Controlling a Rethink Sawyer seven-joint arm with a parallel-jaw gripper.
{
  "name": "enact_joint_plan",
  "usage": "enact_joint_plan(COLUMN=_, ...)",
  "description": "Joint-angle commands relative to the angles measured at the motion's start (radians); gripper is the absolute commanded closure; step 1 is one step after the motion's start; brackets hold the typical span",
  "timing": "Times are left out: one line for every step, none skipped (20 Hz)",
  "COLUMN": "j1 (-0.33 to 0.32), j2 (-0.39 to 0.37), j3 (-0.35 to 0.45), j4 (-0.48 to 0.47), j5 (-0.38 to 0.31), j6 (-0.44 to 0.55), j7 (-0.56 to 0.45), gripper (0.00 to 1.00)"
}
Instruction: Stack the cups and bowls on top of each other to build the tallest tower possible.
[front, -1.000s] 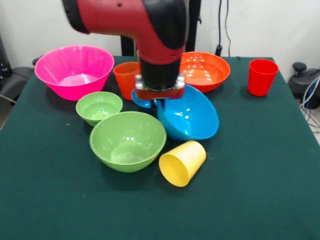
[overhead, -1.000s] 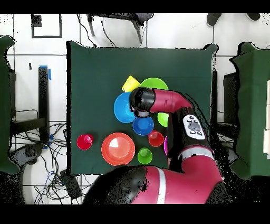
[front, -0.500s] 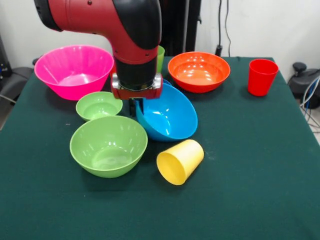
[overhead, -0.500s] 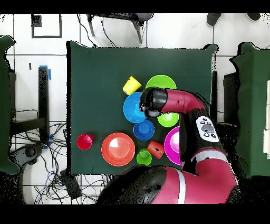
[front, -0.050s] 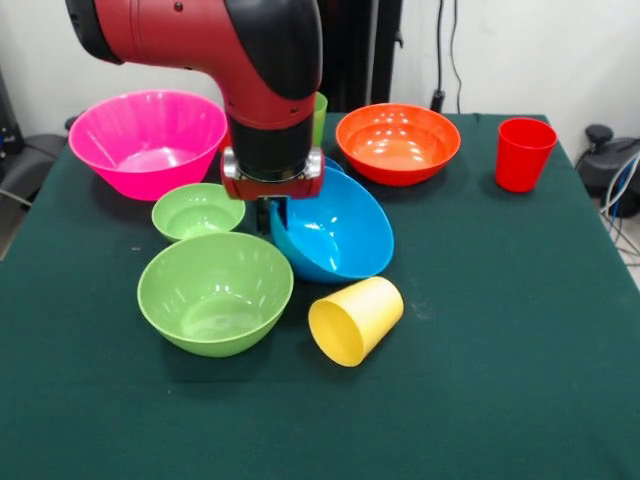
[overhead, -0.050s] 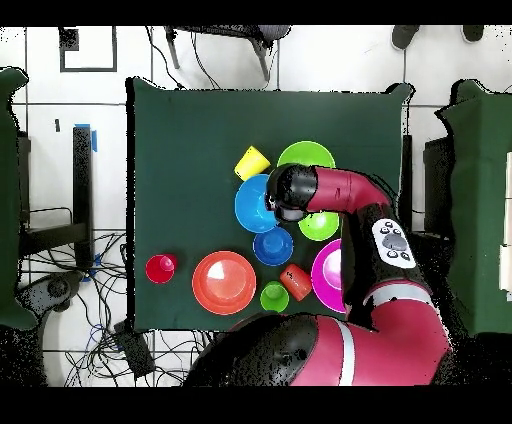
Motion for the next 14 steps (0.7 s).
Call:
enact_joint_plan(j1=0.006, j2=0.026, j3=0.117, j4=-0.050, j5=-0.068, j6=0.104, j7=-0.189, gripper=0.00)
enact_joint_plan(j1=0.005, j2=0.026, j3=0.119, j4=-0.049, j5=-0.066, j6=0.106, j7=-0.187, gripper=0.00)
enact_joint_plan(j1=0.004, j2=0.026, j3=0.120, j4=-0.048, j5=-0.064, j6=0.107, j7=-0.187, gripper=0.00)
enact_joint_plan(j1=0.004, j2=0.026, j3=0.122, j4=-0.047, j5=-0.062, j6=0.108, j7=-0.185, gripper=0.00)
enact_joint_plan(j1=0.003, j2=0.025, j3=0.124, j4=-0.046, j5=-0.061, j6=0.111, j7=-0.184, gripper=0.00)
enact_joint_plan(j1=0.004, j2=0.025, j3=0.124, j4=-0.045, j5=-0.061, j6=0.110, j7=-0.181, gripper=0.00)
enact_joint_plan(j1=0.005, j2=0.025, j3=0.124, j4=-0.047, j5=-0.061, j6=0.111, j7=-0.179, gripper=0.00)
enact_joint_plan(j1=0.005, j2=0.025, j3=0.125, j4=-0.046, j5=-0.061, j6=0.112, j7=-0.176, gripper=0.00)
enact_joint_plan(j1=0.002, j2=0.020, j3=0.125, j4=-0.032, j5=-0.062, j6=0.105, j7=-0.175, gripper=0.00)
enact_joint_plan(j1=0.001, j2=0.020, j3=0.126, j4=-0.032, j5=-0.062, j6=0.105, j7=-0.175, gripper=0.00)
enact_joint_plan(j1=0.001, j2=0.021, j3=0.126, j4=-0.031, j5=-0.061, j6=0.105, j7=-0.172, gripper=0.00)
enact_joint_plan(j1=0.000, j2=0.021, j3=0.126, j4=-0.031, j5=-0.060, j6=0.105, j7=-0.170, gripper=0.00)
enact_joint_plan(j1=0.000, j2=0.022, j3=0.128, j4=-0.032, j5=-0.059, j6=0.105, j7=-0.170, gripper=0.00)
enact_joint_plan(j1=-0.004, j2=0.025, j3=0.137, j4=-0.033, j5=-0.055, j6=0.105, j7=-0.176, gripper=0.00)
